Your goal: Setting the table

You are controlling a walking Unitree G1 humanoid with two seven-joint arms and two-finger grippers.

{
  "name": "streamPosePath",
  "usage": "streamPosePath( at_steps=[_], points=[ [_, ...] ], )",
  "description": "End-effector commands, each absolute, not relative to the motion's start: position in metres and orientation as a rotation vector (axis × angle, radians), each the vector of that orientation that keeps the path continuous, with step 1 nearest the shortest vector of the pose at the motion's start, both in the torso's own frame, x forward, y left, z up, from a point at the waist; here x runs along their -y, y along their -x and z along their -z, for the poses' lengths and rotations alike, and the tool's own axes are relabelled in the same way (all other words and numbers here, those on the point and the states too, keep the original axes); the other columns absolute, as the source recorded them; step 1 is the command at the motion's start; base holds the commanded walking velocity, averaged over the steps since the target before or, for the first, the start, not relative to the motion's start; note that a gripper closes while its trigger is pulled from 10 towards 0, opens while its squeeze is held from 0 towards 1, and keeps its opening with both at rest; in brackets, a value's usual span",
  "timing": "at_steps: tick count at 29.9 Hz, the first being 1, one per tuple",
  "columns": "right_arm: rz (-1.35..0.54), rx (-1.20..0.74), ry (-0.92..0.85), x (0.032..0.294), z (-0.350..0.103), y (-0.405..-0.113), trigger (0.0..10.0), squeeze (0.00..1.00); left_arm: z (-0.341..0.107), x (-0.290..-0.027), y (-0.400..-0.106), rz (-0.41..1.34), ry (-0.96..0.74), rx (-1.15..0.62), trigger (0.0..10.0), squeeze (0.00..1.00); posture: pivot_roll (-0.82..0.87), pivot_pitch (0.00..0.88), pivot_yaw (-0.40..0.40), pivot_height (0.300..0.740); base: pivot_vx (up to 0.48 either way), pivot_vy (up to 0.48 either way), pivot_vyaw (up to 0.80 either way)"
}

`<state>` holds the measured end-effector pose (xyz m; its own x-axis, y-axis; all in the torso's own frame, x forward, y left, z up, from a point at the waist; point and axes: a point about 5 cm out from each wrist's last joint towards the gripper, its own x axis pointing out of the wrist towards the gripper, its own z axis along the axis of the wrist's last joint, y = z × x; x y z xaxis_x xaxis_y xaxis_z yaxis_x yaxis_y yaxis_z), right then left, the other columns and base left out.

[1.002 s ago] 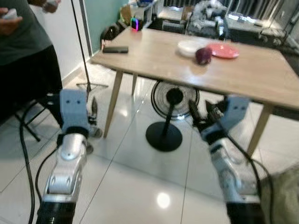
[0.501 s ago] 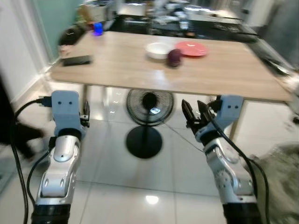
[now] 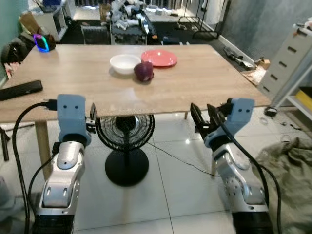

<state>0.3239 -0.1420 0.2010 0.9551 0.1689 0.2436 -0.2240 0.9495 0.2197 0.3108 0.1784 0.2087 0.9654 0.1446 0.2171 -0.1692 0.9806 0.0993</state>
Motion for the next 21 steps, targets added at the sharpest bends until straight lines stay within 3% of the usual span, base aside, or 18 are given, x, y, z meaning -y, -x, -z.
streamPosePath(
  at_steps=[1, 21],
  points=[
    [-0.222, 0.223, -0.250, 0.1367, -0.2026, -0.3247, 10.0, 0.00, -0.2063, -0.1829, -0.3083, -0.175, -0.135, 0.196, 10.0, 0.00, 0.04, 0.000, 0.033, 0.740, 0.480, 0.000, 0.00],
    [-0.243, 0.238, -0.256, 0.1295, -0.2071, -0.3246, 10.0, 0.00, -0.2138, -0.1767, -0.3059, -0.141, -0.161, 0.223, 10.0, 0.00, 0.08, 0.000, 0.032, 0.740, 0.480, 0.000, 0.00]
  ],
)
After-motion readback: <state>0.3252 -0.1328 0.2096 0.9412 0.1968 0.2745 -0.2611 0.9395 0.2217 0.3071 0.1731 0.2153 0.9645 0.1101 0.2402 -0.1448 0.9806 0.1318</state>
